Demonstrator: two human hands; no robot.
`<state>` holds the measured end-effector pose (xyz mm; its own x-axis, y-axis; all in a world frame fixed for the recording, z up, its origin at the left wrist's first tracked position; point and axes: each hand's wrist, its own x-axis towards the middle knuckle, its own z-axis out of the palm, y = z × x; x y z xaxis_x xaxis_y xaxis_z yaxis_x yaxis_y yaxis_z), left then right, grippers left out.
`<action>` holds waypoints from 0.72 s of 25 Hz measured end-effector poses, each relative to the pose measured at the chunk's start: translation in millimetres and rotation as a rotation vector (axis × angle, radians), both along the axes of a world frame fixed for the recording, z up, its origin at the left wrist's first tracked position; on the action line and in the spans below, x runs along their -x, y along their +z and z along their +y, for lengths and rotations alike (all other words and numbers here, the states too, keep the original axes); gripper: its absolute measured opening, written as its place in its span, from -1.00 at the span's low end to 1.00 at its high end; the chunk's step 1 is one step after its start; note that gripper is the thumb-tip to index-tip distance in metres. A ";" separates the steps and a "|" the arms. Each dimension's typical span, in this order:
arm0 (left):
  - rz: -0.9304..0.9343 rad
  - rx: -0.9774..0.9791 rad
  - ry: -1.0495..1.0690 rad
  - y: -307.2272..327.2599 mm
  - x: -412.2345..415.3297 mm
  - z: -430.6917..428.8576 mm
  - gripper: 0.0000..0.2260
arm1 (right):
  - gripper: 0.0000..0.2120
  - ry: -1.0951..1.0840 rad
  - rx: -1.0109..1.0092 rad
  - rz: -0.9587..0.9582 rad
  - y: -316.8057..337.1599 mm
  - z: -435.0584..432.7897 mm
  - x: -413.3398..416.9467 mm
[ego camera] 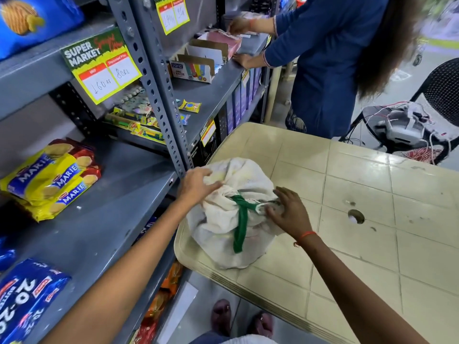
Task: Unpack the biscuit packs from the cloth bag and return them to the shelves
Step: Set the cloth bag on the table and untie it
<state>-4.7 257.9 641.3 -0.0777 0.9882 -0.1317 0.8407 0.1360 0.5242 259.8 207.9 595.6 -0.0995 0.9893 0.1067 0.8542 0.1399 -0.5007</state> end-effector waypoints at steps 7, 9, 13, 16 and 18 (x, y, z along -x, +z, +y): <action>0.263 -0.013 -0.135 -7.3 -24.9 1.9 -0.81 | -0.79 0.062 0.008 -0.103 -5.1 16.0 23.9; 0.228 -0.010 0.052 -8.7 8.2 0.3 -0.84 | -0.81 -0.217 0.098 0.012 -10.0 13.4 -9.8; 0.293 0.081 0.130 -18.7 26.0 -9.6 -0.60 | -0.53 -0.411 0.161 0.098 -8.1 12.6 -24.9; 0.352 -0.110 -0.180 -21.1 -9.9 -12.7 -0.28 | -0.37 -0.134 -0.003 0.106 0.6 11.6 22.3; 0.360 0.066 -0.365 -14.3 -25.6 -7.9 -0.29 | -0.50 0.106 0.094 -0.064 -1.7 9.8 47.2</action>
<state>20.9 250.0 627.1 0.2183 0.9500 -0.2234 0.9652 -0.1765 0.1928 212.5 217.7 593.9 -0.2077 0.9782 0.0043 0.8678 0.1863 -0.4608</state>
